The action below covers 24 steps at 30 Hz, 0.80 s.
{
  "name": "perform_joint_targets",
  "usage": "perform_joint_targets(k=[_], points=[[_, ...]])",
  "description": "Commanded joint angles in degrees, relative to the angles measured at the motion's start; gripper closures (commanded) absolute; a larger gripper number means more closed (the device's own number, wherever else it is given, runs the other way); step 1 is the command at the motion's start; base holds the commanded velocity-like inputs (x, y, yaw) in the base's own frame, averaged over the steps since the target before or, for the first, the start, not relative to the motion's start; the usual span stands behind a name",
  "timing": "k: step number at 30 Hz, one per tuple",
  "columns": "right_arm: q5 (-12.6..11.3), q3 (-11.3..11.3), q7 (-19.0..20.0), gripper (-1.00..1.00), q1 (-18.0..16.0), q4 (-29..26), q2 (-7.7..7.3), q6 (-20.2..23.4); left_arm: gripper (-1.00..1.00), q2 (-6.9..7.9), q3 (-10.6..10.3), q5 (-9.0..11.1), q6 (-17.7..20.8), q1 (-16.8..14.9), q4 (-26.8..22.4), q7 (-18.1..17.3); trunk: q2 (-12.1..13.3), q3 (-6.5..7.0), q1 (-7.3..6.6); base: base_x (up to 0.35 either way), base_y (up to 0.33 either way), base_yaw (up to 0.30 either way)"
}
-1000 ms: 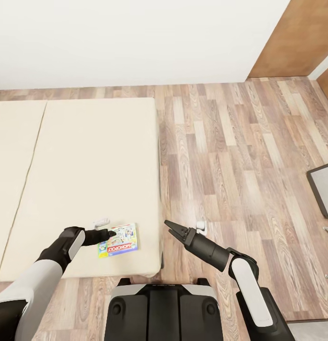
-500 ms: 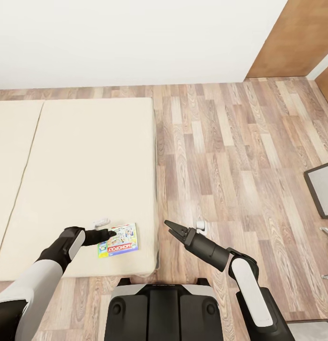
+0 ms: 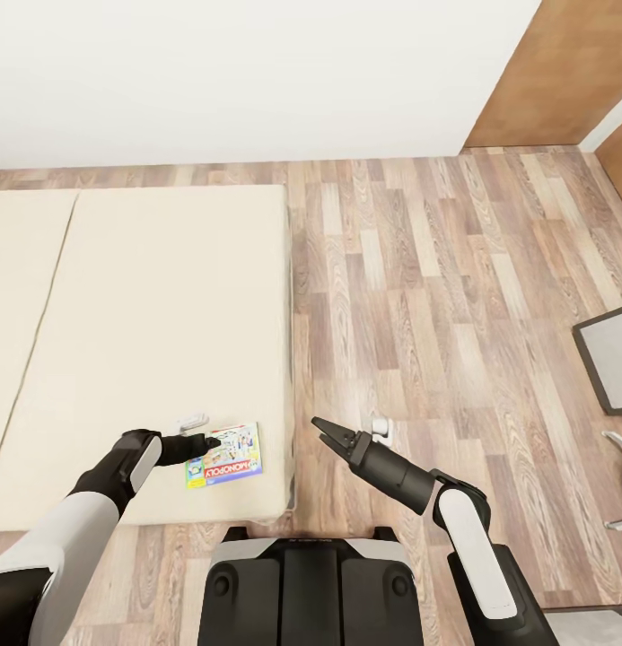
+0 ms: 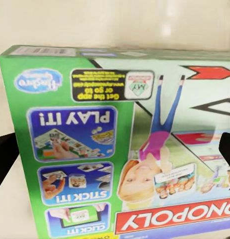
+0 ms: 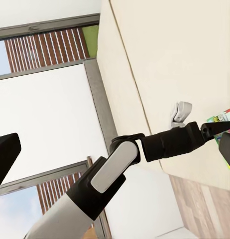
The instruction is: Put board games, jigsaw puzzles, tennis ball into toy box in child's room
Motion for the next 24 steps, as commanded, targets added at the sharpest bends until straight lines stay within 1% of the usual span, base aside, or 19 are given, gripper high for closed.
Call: perform_joint_targets(k=[1, 7, 24], points=[[0.13, -0.04, 0.22, -1.0, -0.03, 0.0, 0.03, 0.23, -1.0, -0.02, 0.27, 0.1, 0.43, -0.01, -0.07, -0.16, -0.09, -0.06, 0.03, 0.0, -0.127, 0.0], [0.13, -0.08, 0.22, -1.0, -0.03, 0.0, 0.04, 0.23, -1.0, -0.02, 0.27, 0.1, 0.44, -0.01, -0.07, -0.16, -0.09, -0.06, 0.03, 0.0, -0.046, 0.0], [0.14, -0.05, 0.23, -1.0, -0.03, 0.0, 0.03, 0.23, -1.0, -0.02, 0.27, 0.1, 0.44, -0.01, -0.09, -0.16, -0.09, -0.06, 0.03, 0.0, -0.002, 0.0]])
